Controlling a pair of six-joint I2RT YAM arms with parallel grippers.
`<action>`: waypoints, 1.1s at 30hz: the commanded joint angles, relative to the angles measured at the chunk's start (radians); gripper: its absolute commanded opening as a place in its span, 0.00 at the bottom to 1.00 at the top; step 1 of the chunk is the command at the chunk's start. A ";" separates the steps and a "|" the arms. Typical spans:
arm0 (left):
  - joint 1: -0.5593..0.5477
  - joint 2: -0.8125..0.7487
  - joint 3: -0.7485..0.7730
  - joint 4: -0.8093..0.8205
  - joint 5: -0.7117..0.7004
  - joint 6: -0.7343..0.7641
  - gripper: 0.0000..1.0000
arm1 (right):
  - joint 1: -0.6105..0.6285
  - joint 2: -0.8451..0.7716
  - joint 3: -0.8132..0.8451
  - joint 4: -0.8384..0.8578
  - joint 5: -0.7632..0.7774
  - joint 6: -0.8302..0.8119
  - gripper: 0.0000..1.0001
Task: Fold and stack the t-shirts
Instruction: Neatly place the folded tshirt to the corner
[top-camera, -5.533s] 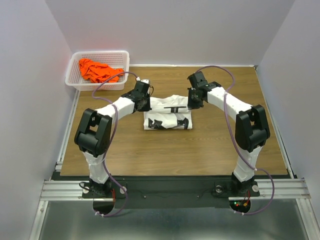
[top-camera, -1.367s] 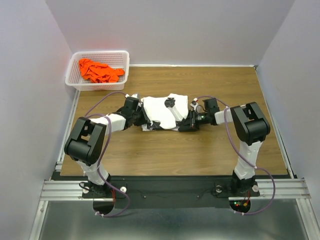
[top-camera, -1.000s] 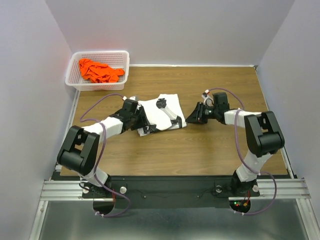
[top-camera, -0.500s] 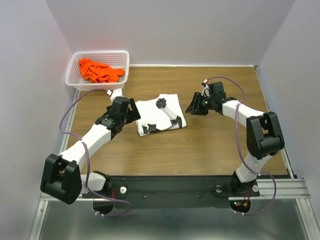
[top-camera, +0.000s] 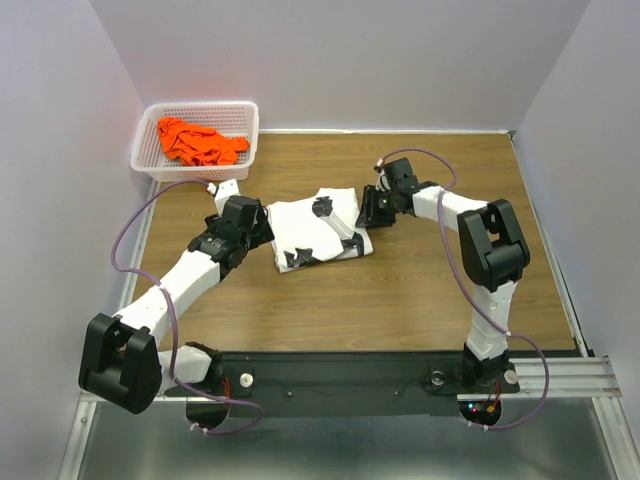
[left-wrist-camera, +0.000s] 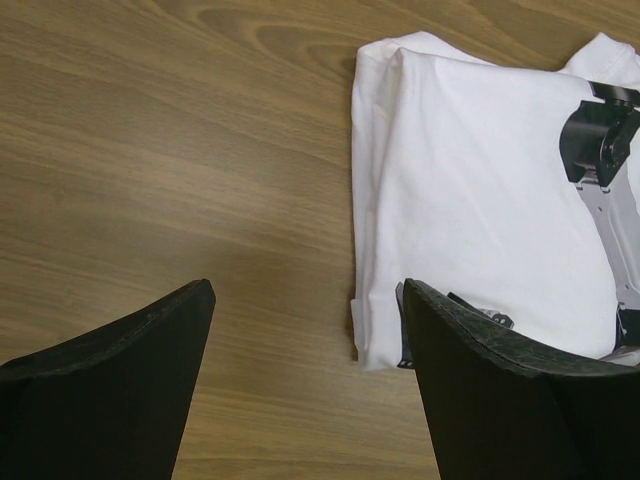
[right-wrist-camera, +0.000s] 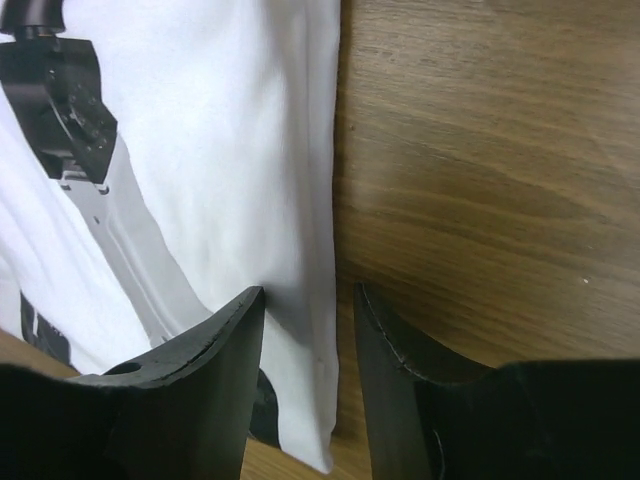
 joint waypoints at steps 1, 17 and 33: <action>-0.003 -0.039 0.009 0.006 -0.036 -0.003 0.88 | 0.044 0.040 0.063 -0.049 0.061 -0.056 0.46; -0.002 -0.095 -0.052 0.092 -0.119 0.072 0.88 | -0.003 0.053 0.048 -0.208 0.622 -0.205 0.01; -0.002 -0.118 -0.075 0.104 -0.103 0.070 0.87 | -0.439 0.095 0.264 -0.153 1.236 -0.597 0.10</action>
